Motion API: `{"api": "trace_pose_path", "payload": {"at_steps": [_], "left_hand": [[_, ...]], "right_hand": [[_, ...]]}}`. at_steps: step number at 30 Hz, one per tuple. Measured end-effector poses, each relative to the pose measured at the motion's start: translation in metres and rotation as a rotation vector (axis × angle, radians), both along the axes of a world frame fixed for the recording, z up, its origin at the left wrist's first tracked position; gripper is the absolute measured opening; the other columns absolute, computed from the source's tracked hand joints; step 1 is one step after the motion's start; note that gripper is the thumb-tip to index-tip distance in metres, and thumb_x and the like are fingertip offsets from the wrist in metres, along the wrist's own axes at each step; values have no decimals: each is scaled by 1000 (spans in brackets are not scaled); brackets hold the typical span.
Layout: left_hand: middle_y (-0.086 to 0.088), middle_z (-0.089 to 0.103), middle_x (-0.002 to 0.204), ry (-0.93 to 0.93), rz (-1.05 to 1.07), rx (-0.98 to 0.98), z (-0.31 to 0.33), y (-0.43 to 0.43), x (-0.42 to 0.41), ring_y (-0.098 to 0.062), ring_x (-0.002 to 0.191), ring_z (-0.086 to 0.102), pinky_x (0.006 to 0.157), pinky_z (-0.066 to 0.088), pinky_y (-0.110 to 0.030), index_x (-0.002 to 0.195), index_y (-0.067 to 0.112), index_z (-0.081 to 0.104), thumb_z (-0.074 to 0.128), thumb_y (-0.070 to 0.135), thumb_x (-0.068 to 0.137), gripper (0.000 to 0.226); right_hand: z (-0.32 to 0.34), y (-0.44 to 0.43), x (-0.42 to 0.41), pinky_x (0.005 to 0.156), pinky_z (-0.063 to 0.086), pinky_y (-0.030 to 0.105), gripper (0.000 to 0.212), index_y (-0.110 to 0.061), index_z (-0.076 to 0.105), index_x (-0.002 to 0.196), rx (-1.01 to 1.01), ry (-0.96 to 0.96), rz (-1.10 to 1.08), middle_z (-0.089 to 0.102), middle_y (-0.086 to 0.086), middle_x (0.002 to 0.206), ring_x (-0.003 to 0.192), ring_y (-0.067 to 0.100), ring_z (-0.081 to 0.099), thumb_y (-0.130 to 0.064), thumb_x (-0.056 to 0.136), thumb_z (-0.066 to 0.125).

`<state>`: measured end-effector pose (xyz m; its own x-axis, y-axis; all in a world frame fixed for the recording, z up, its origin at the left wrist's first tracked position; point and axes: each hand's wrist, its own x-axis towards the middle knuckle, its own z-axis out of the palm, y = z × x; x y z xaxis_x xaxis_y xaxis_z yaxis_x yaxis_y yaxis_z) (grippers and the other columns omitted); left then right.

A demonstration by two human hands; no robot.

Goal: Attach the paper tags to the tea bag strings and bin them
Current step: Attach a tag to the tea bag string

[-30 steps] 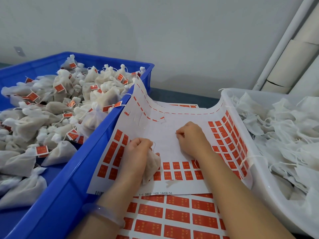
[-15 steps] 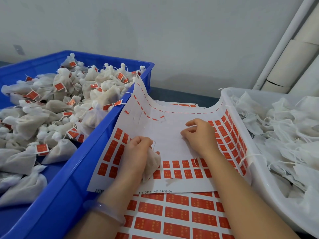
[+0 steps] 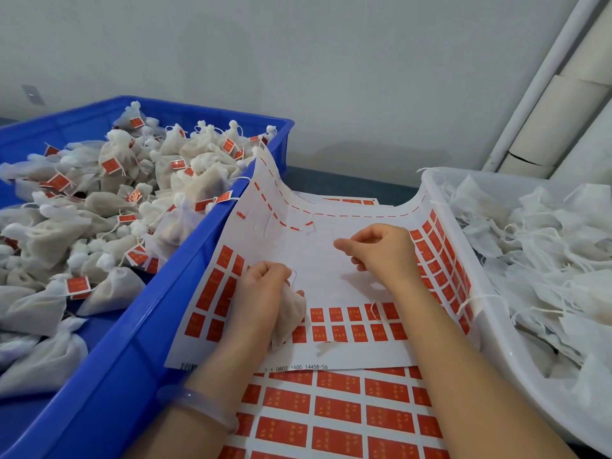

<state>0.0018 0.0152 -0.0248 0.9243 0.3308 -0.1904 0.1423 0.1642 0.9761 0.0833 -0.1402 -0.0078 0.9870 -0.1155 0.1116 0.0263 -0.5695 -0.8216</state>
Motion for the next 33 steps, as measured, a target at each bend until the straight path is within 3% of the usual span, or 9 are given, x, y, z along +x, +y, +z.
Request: {"api": "trace_pose_path", "payload": {"at_steps": [4,6,10,15,20,22,26,31,33], "left_hand": [[4,56,56,-29,0,13,-3,1,1,-15,58,54,65,48,-38,66,16,53,52,10,86,21],[4,56,56,-37,-7,25,-4,2,2,-16,60,54,68,49,-40,66,17,54,53,12,85,20],[2,56,58,-46,11,12,-6,2,2,-20,63,54,73,49,-44,65,17,54,54,15,84,19],[1,55,57,-53,21,-13,-7,1,3,-19,59,54,69,48,-41,65,16,53,53,13,85,19],[1,56,57,-48,23,-24,-6,0,3,-16,57,55,67,49,-38,66,15,53,53,12,85,19],[2,56,57,-51,21,-15,-7,1,3,-17,58,55,68,49,-40,66,16,53,53,13,84,18],[2,56,57,-55,22,-1,-9,2,4,-18,60,54,70,49,-41,66,17,54,54,14,83,18],[5,56,56,-24,21,1,-9,2,4,-14,57,54,65,49,-36,66,17,53,54,13,86,20],[6,57,65,60,-2,82,-9,2,9,-11,58,55,51,49,-19,71,20,52,53,17,90,19]], "right_hand": [[0,-1,-3,50,37,14,24,-26,60,64,-18,-28,-41,59,-16,66,60,8,57,-44,73,74],[-2,-4,-4,54,41,11,12,-25,68,79,5,-19,14,60,-19,79,65,3,57,-36,78,72],[-6,-9,-7,52,45,2,25,-13,66,114,-8,-15,88,66,-1,106,71,1,60,-17,90,59],[-7,-8,-8,95,44,26,33,-17,56,126,-83,-14,89,57,-1,130,116,17,56,-10,95,49],[-5,-9,-3,62,43,10,17,-24,59,93,-22,-85,-20,63,-4,99,81,9,61,-21,81,71],[-6,-10,-3,62,41,9,18,-23,60,98,-23,-100,-12,65,-1,102,80,7,60,-23,83,70],[-9,-12,-4,71,36,10,37,-23,52,124,-189,4,133,63,-3,120,106,12,59,-14,89,60],[-12,-7,2,73,39,15,16,-20,67,101,-374,-68,97,67,-2,106,81,6,53,-27,87,63],[-13,-4,5,78,39,17,19,-18,68,104,-446,-103,101,67,0,108,85,8,55,-26,90,59]]}}
